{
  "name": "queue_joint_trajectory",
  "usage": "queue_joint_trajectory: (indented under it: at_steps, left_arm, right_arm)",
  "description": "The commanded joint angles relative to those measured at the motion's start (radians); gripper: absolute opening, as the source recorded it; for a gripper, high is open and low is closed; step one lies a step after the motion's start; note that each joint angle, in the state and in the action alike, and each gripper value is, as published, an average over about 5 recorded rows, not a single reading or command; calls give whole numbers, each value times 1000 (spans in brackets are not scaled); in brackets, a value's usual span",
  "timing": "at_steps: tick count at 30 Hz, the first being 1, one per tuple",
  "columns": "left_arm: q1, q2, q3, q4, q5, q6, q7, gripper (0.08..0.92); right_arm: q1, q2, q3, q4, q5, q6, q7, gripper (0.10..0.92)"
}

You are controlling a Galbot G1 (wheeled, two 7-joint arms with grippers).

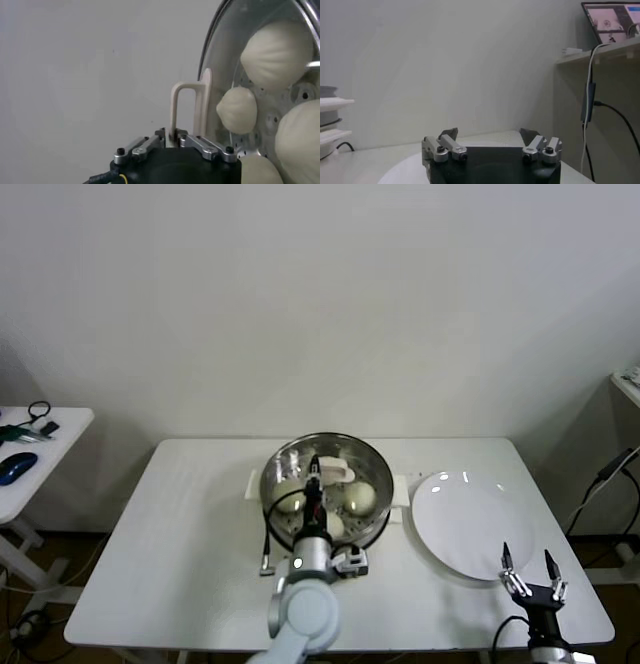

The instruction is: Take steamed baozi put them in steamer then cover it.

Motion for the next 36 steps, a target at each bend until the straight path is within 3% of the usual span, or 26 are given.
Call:
queue_joint_trajectory:
  at_steps: [1,12,16,20,24,29,33,36]
  left_arm:
    - [1,0,-1,2,-13,0,-9,256]
    - [7,22,0,-43,-48,-3,-13,568]
    - [22,51,10,-112,-106,-4,-15,689]
    - [40,98,30,-208,-230,-18,-75,788]
    - [75,158,15,-297,-414,-92,-180,820]
    - [156,225,-84,-357,-713,-275,-334,823]
    - [255,245,-205,-374,-916,-468,-442,823]
    - [336,235,-329,-393,-1089,-593,-469,823]
  right_arm:
    - [-2,-1,0,5,-1,0,-3,823]
    - [-4,-2,-5,18,18,-11,8,823]
    - [-9,-1,-17,30,41,-12,41,823]
    - [-10,-4,-18,31,23,1,49,823]
    - [-9,-5,-14,35,7,10,65,823]
    - [-13,-3,-12,47,-34,17,64,823]
    - [-22,-3,-13,58,-91,1,57,823]
    - [-25,-7,-22,54,-117,-21,52,823]
